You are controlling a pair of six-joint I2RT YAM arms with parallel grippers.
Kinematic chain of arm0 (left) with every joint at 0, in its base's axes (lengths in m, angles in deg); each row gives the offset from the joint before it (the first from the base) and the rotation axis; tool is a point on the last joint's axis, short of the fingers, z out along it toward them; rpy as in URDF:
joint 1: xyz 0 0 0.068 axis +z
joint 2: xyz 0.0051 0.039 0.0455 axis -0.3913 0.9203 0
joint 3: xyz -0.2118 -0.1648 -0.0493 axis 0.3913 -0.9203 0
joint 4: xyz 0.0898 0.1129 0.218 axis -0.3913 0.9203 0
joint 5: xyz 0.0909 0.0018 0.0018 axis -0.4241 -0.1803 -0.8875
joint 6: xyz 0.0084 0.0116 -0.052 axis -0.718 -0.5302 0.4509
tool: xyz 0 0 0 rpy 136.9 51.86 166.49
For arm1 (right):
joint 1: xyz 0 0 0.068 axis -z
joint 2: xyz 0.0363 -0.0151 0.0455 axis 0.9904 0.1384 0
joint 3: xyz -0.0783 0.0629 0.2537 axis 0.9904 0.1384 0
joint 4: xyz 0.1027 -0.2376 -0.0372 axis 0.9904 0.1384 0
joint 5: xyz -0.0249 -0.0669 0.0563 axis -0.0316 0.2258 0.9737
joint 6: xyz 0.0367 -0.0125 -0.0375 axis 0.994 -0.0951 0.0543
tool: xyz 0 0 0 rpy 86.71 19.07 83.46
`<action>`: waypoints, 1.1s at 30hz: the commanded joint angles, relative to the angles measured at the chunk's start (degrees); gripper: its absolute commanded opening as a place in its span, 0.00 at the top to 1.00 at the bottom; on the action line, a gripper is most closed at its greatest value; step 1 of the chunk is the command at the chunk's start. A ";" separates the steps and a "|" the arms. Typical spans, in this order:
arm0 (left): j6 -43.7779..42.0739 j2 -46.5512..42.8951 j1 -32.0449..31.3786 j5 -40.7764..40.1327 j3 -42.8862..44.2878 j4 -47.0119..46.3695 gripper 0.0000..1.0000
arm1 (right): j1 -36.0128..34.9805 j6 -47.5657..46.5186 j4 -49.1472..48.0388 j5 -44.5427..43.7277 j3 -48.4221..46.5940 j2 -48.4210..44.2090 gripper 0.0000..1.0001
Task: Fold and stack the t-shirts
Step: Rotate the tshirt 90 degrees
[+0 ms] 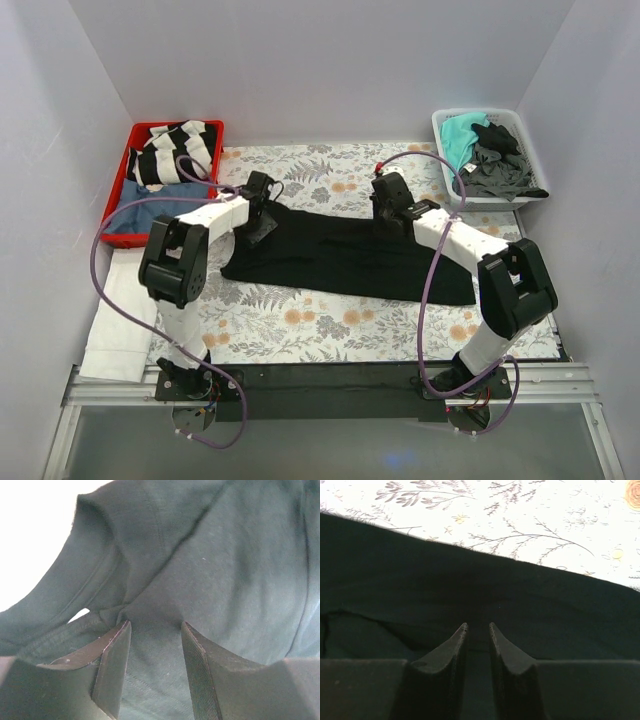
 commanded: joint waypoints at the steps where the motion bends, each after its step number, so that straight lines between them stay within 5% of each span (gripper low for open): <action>1: 1.57 9.88 1.66 -3.65 6.98 1.85 0.57 | 1.53 -0.29 -1.84 1.05 -0.09 -0.83 0.71; 9: -4.32 27.26 6.85 0.29 34.49 0.02 0.57 | 3.03 -3.01 -1.84 1.85 -2.38 0.14 0.71; 15: -10.12 42.40 8.17 13.81 55.76 -6.21 0.57 | 3.03 -4.42 -1.75 5.27 -2.12 -2.31 0.71; 16: -10.12 44.24 8.60 22.89 55.44 -13.19 0.57 | 3.03 -5.12 -1.75 7.71 -1.42 -2.76 0.71; 20: -4.95 46.54 10.80 37.26 50.16 -34.22 0.57 | 2.94 -6.70 -0.44 11.86 1.21 -5.30 0.71; 23: -4.94 46.64 10.89 41.41 50.25 -43.65 0.56 | 2.16 -7.76 0.01 13.97 4.89 -8.38 0.69; 33: -13.02 23.80 11.95 34.76 35.22 -58.35 0.53 | -5.04 -5.49 0.27 12.23 17.20 -12.96 0.69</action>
